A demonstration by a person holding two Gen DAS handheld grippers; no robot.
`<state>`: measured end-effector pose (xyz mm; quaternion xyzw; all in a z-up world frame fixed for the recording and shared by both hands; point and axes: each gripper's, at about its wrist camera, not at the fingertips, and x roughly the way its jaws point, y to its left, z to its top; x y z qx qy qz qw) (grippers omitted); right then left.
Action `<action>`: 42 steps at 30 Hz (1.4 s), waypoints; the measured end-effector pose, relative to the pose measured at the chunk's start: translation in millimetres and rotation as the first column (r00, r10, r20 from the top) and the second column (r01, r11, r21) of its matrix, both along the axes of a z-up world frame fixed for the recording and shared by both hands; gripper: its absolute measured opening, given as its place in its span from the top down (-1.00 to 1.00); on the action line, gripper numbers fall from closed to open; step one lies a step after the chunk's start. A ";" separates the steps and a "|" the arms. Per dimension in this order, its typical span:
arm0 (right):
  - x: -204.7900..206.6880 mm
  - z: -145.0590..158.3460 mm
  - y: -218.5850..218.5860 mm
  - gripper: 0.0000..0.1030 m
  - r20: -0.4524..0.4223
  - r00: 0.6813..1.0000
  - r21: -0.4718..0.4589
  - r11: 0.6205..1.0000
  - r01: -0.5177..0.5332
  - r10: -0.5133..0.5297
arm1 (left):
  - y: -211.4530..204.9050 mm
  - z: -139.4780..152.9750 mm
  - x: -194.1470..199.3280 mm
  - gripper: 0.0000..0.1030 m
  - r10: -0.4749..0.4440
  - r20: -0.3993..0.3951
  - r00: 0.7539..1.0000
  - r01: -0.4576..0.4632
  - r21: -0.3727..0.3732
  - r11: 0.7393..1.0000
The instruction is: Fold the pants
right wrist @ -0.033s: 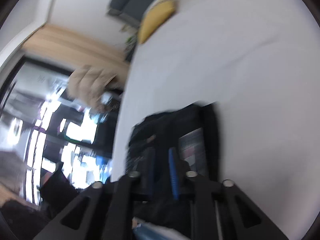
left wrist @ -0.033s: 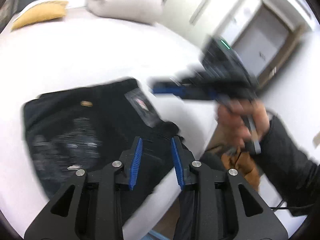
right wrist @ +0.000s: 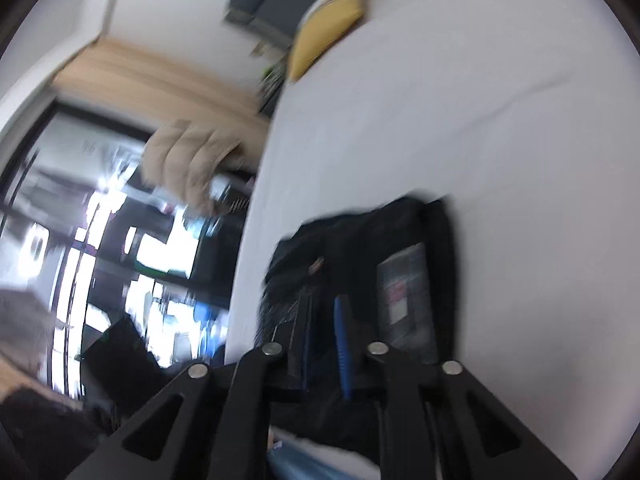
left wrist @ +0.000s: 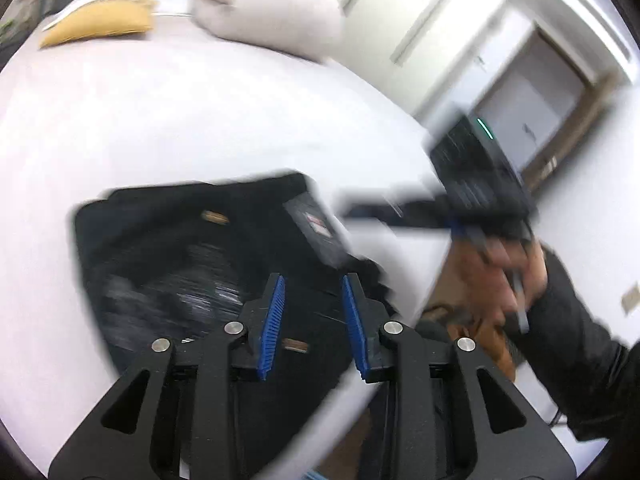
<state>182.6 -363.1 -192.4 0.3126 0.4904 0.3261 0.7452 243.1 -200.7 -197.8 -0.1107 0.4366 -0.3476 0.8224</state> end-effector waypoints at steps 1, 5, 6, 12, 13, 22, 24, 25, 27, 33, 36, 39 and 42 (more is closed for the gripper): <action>-2.0 -3.3 6.4 0.81 -0.007 1.000 -0.003 1.000 -0.023 0.023 | 13.4 -4.7 10.9 0.45 0.019 -0.021 1.000 -0.019 -0.035 0.999; 0.1 -42.2 14.6 0.83 -0.119 0.992 -0.003 0.999 -0.046 0.045 | 70.5 -50.0 70.8 0.46 0.070 -0.204 0.976 -0.120 -0.242 0.963; 2.4 -56.9 10.2 0.99 -0.166 0.986 -0.018 0.999 -0.029 0.026 | 80.6 -56.6 80.9 0.46 0.074 -0.249 0.966 -0.145 -0.280 0.949; -2.0 -86.9 -17.1 1.00 -0.231 0.972 0.085 0.994 0.063 -0.041 | 99.6 -94.6 70.1 0.52 0.047 -0.310 0.950 -0.177 -0.404 0.898; -3.9 -86.7 -17.2 1.00 -0.226 0.973 0.083 0.994 0.065 -0.045 | 99.2 -94.2 62.7 0.52 0.041 -0.300 0.953 -0.166 -0.408 0.898; -13.0 -86.4 -15.5 1.00 -0.219 0.973 0.083 0.992 0.095 -0.074 | 90.7 -94.7 -29.1 0.52 -0.069 -0.195 0.978 0.002 -0.322 0.947; -16.3 -84.2 -15.5 1.00 -0.222 0.972 0.084 0.991 0.103 -0.082 | 91.4 -91.3 -44.8 0.52 -0.090 -0.185 0.979 0.031 -0.303 0.953; -17.2 -81.5 -16.5 0.95 -0.216 0.973 0.075 0.992 0.101 -0.082 | 92.9 -86.7 -50.4 0.52 -0.101 -0.178 0.979 0.045 -0.298 0.954; -25.3 -65.0 -20.4 0.21 -0.179 0.980 0.057 0.994 0.098 -0.087 | 102.4 -74.4 -59.0 0.50 -0.112 -0.178 0.978 0.061 -0.273 0.960; -30.5 -13.2 -33.6 -0.54 -0.016 0.991 -0.046 0.990 0.132 -0.132 | 145.6 -52.9 -57.0 -1.00 0.058 -0.139 0.989 -0.095 -0.280 0.955; -12.8 -28.3 -29.6 -0.54 -0.084 0.990 -0.089 0.991 0.102 -0.110 | 150.7 -67.1 -29.6 -0.99 0.109 -0.230 0.967 -0.168 -0.255 0.952; 1.8 -49.8 -20.7 -0.48 -0.141 0.986 -0.105 0.991 0.078 -0.092 | 145.2 -86.7 -5.3 -0.99 0.118 -0.350 0.929 -0.208 -0.232 0.950; 11.1 -64.7 -15.8 -0.41 -0.168 0.982 -0.090 0.993 0.072 -0.086 | 133.9 -84.5 14.2 -0.99 0.093 -0.375 0.922 -0.185 -0.219 0.958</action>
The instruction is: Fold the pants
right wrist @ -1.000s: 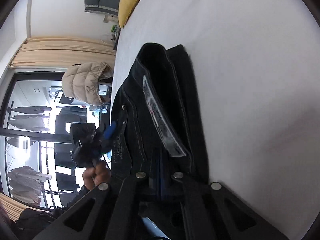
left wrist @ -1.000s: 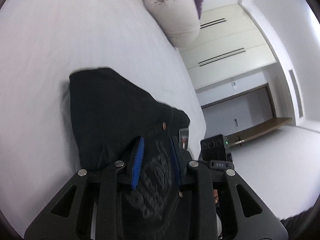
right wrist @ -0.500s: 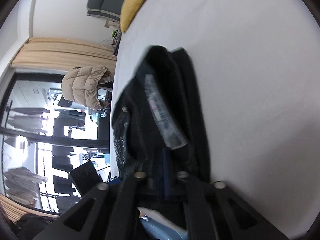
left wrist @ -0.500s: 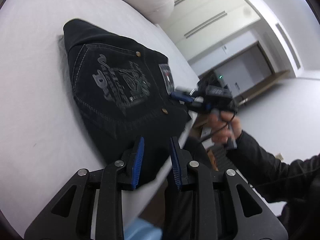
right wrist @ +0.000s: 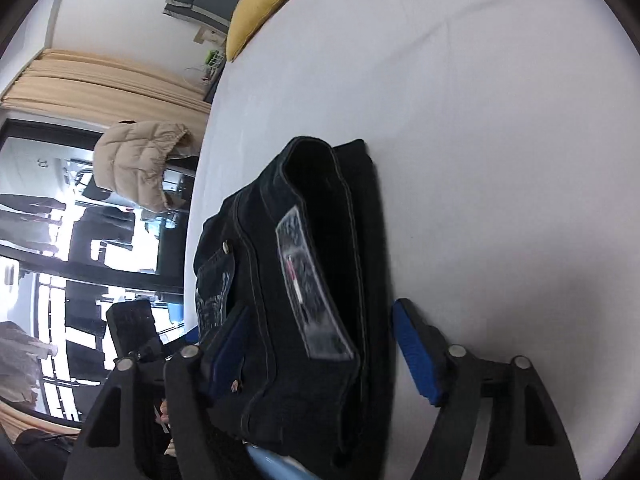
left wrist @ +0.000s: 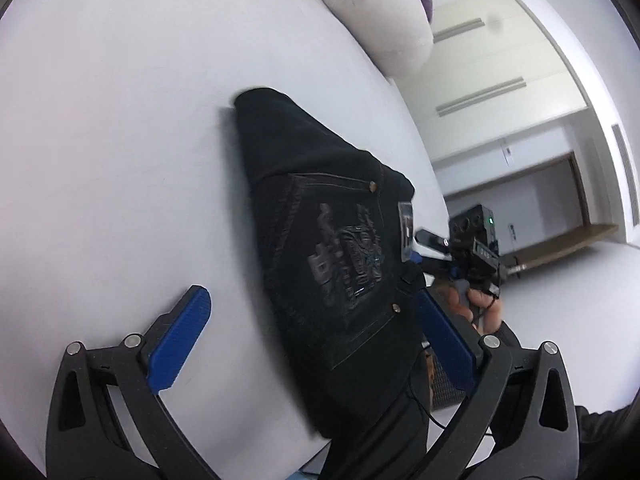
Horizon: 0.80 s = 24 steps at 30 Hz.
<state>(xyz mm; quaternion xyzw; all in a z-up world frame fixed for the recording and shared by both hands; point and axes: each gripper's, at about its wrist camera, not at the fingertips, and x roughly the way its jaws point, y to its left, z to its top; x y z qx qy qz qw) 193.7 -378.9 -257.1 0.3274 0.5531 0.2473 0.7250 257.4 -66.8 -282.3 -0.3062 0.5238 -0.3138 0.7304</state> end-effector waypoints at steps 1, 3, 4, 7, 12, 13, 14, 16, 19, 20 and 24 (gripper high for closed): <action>2.1 -0.3 -0.4 -0.40 0.004 1.000 0.013 1.000 0.004 -0.004 | -2.6 -1.1 3.9 -0.99 -0.003 -0.009 1.000 0.003 0.008 1.000; 5.6 -1.2 4.5 -0.33 0.000 1.000 0.014 1.000 -0.003 0.003 | -5.1 -5.1 10.2 -0.96 -0.006 -0.036 0.999 0.007 0.013 1.000; 6.9 -1.3 8.2 -0.29 0.001 1.000 -0.004 1.000 -0.013 0.013 | -4.1 -3.5 11.5 -0.92 -0.012 -0.041 0.999 0.013 0.014 1.000; 9.2 -0.7 17.8 -0.04 -0.006 1.000 -0.062 0.998 -0.030 0.030 | -13.9 -9.2 22.1 -0.13 -0.030 -0.090 0.995 0.034 0.042 0.999; 5.3 5.6 21.2 0.46 -0.008 1.000 -0.128 0.992 -0.006 0.005 | -12.3 -7.5 22.7 0.43 -0.037 -0.091 0.995 0.046 0.095 0.994; 4.5 9.3 23.9 0.50 0.001 1.000 -0.147 0.989 -0.006 0.006 | -15.7 -5.8 23.7 0.47 -0.040 -0.083 0.996 0.048 0.099 0.994; 4.1 13.6 26.7 0.56 0.010 1.000 -0.160 0.987 -0.006 0.008 | -15.4 -0.5 23.6 0.55 -0.043 -0.073 0.996 0.050 0.104 0.993; 2.0 27.7 33.6 0.60 0.037 0.999 -0.172 0.985 -0.004 0.010 | -11.9 12.3 23.9 0.62 -0.048 -0.044 0.998 0.053 0.112 0.992; 5.7 55.8 49.1 0.62 0.094 0.995 -0.176 0.984 -0.017 0.034 | -3.3 42.9 31.0 0.64 -0.052 0.025 0.998 0.048 0.143 0.989; 10.3 62.9 54.7 0.63 0.106 0.993 -0.183 0.983 -0.022 0.042 | 4.4 55.2 36.2 0.64 -0.046 0.051 0.998 0.037 0.161 0.986; 47.4 91.6 80.1 0.63 0.170 0.984 -0.163 0.986 -0.034 0.062 | 46.2 94.3 70.0 0.64 -0.026 0.140 0.990 -0.005 0.218 0.976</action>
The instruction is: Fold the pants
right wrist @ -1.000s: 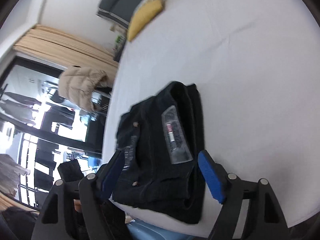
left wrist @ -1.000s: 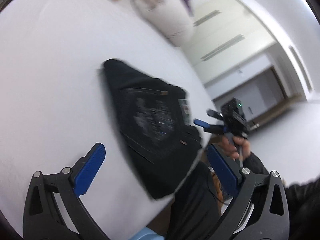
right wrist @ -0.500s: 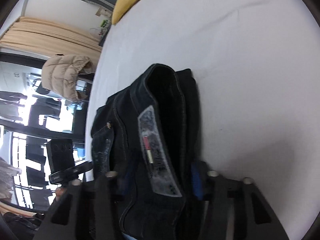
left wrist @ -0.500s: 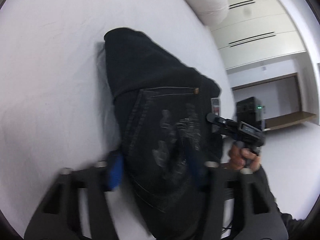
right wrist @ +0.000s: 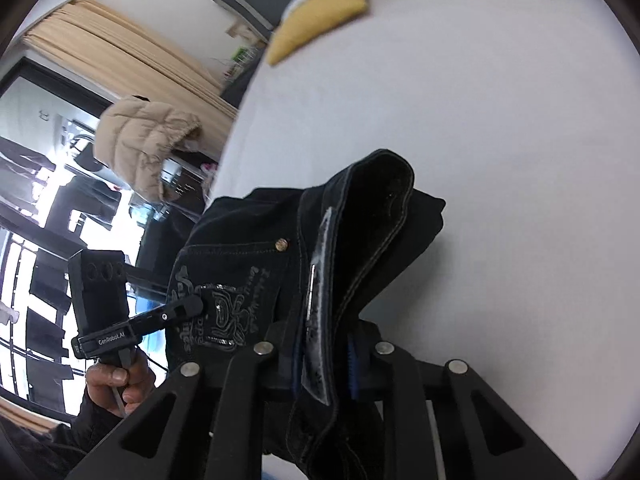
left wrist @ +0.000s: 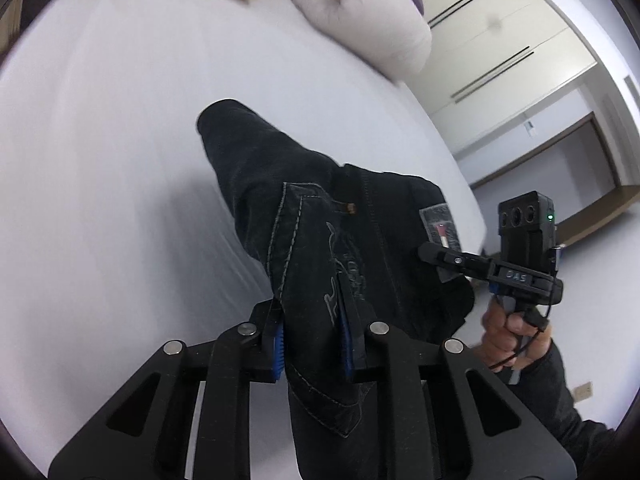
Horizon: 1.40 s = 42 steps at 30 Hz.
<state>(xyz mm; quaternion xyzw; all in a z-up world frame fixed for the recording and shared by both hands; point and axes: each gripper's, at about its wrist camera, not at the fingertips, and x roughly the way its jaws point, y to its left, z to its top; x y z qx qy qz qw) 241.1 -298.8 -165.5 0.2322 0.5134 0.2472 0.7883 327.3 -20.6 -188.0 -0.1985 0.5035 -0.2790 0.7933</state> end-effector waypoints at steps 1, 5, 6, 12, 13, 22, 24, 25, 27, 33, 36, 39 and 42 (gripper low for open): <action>15.7 5.2 6.4 0.63 0.013 1.000 0.013 1.000 -0.003 0.002 | 10.0 7.4 12.5 0.64 0.005 0.019 1.000 -0.006 0.026 1.000; 76.0 10.4 31.8 0.63 0.022 1.000 0.048 0.999 -0.003 0.002 | 54.6 18.2 67.5 0.64 0.048 0.050 0.998 -0.052 0.088 0.995; 92.2 9.3 39.6 0.63 0.021 1.000 0.052 0.999 -0.004 0.003 | 66.4 16.8 81.8 0.64 0.063 0.049 0.997 -0.067 0.090 0.994; 163.7 -23.7 76.5 0.63 -0.022 1.000 0.051 0.999 -0.012 0.014 | 116.2 -21.0 136.6 0.63 0.106 0.015 0.994 -0.107 0.114 0.988; 172.0 -35.1 78.9 0.63 -0.047 0.999 0.059 0.998 -0.003 0.006 | 124.9 -31.7 141.1 0.63 0.111 0.000 0.994 -0.110 0.115 0.987; 171.9 -108.7 53.4 0.02 -0.138 0.986 0.182 0.976 0.116 -0.091 | 170.4 -101.5 121.4 0.08 0.214 -0.051 0.975 -0.209 0.090 0.974; 161.2 -96.3 50.3 -0.26 -0.103 0.988 0.141 0.981 0.131 -0.118 | 170.9 -79.6 103.5 -0.04 0.242 0.038 0.970 -0.245 0.159 0.957; 154.2 -87.7 47.4 -0.29 -0.074 0.988 0.114 0.983 0.146 -0.138 | 171.1 -62.7 89.5 -0.06 0.250 0.104 0.963 -0.266 0.180 0.947; 131.5 -61.4 44.5 -0.30 0.021 0.983 0.048 0.983 0.179 -0.180 | 167.7 -27.0 58.7 -0.42 0.266 0.250 0.931 -0.327 0.249 0.912; 51.4 24.3 53.8 -0.61 0.349 0.908 -0.070 0.959 0.273 -0.233 | 101.9 92.3 -71.9 -1.00 0.130 0.756 0.641 -0.579 0.366 0.729; -2.7 72.7 61.3 -0.95 0.520 0.815 -0.082 0.936 0.344 -0.254 | 77.2 127.5 -137.5 -1.00 0.079 0.870 0.486 -0.690 0.328 0.645; -42.8 114.3 72.1 -1.00 0.653 0.704 -0.052 0.910 0.410 -0.280 | 48.6 154.9 -179.1 -1.00 0.115 0.876 0.468 -0.738 0.316 0.597; -79.5 157.0 81.5 -1.00 0.753 0.598 -0.069 0.871 0.486 -0.273 | 36.7 177.7 -187.8 -1.00 0.169 0.836 0.523 -0.702 0.310 0.641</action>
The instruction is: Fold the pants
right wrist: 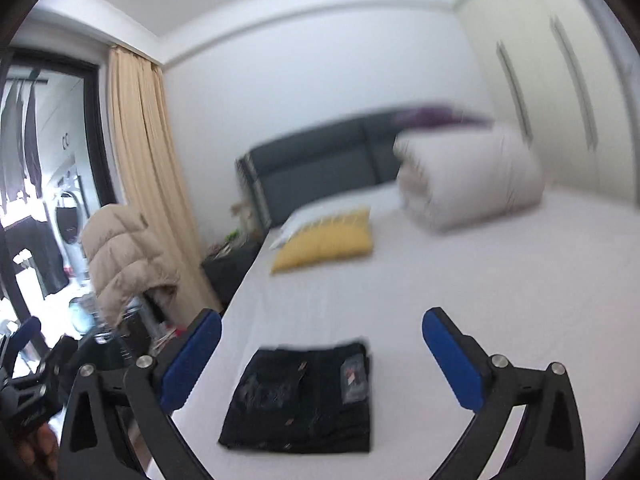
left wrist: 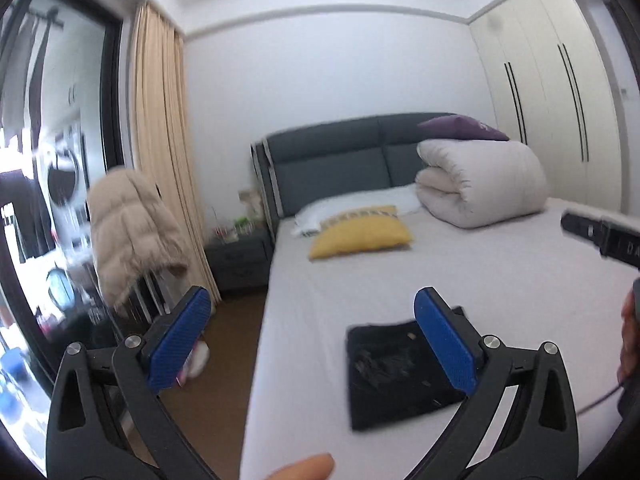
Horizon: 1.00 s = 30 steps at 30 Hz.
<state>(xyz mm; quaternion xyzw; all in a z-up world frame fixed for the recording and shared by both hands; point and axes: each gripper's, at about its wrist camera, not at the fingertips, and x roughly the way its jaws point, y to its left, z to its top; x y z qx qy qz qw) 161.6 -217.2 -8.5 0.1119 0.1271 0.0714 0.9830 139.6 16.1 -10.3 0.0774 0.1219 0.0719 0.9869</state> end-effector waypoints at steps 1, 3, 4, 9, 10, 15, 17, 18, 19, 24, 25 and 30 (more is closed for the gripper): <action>-13.6 12.3 2.0 -1.00 0.035 0.999 -0.029 0.999 0.030 -0.029 | 1.0 6.4 -8.5 -1.00 -0.005 -0.015 1.000 0.004 -0.015 1.000; -40.0 39.6 5.1 -1.00 0.117 0.991 -0.063 0.995 0.073 -0.065 | 3.4 19.7 -25.7 -1.00 -0.012 -0.037 0.999 0.011 -0.014 1.000; -49.6 49.7 5.9 -1.00 0.136 0.989 -0.066 0.995 0.068 -0.059 | 3.2 25.6 -32.8 -1.00 -0.011 -0.045 0.999 0.011 -0.015 1.000; -62.5 74.6 21.3 -1.00 0.034 0.996 -0.129 0.987 0.091 -0.088 | 3.5 52.5 -68.1 -1.00 -0.018 -0.115 0.993 0.006 -0.101 0.995; -63.6 73.8 25.2 -1.00 0.003 0.996 -0.135 0.987 0.089 -0.089 | 6.3 54.6 -73.4 -1.00 -0.016 -0.127 0.992 0.002 -0.114 0.993; -68.6 51.1 40.7 -1.00 -0.128 0.988 -0.155 0.986 0.067 -0.088 | 6.7 45.9 -79.8 -1.00 -0.027 -0.233 0.972 -0.009 -0.154 0.988; -74.0 40.5 46.0 -1.00 -0.173 0.981 -0.168 0.984 0.062 -0.092 | 8.5 28.2 -67.2 -1.00 -0.041 -0.290 0.956 -0.016 -0.192 0.981; -71.7 34.1 48.6 -1.00 -0.207 0.975 -0.169 0.984 0.049 -0.084 | 9.4 21.5 -65.8 -1.00 -0.051 -0.320 0.946 -0.019 -0.211 0.977; -74.1 28.5 49.1 -1.00 -0.226 0.971 -0.168 0.985 0.042 -0.080 | 8.6 10.9 -59.2 -1.00 -0.053 -0.341 0.939 -0.024 -0.219 0.975; -73.0 7.5 55.4 -1.00 -0.306 0.949 -0.171 0.985 0.024 -0.076 | 10.4 -24.1 -40.9 -1.00 -0.040 -0.396 0.917 -0.052 -0.220 0.974; -72.4 4.7 57.3 -1.00 -0.320 0.944 -0.176 0.984 0.020 -0.077 | 10.5 -29.8 -37.5 -1.00 -0.038 -0.403 0.915 -0.055 -0.217 0.975; -72.4 -5.5 63.4 -1.00 -0.352 0.934 -0.184 0.983 0.002 -0.068 | 12.8 -56.2 -16.4 -1.00 -0.022 -0.433 0.901 -0.076 -0.207 0.975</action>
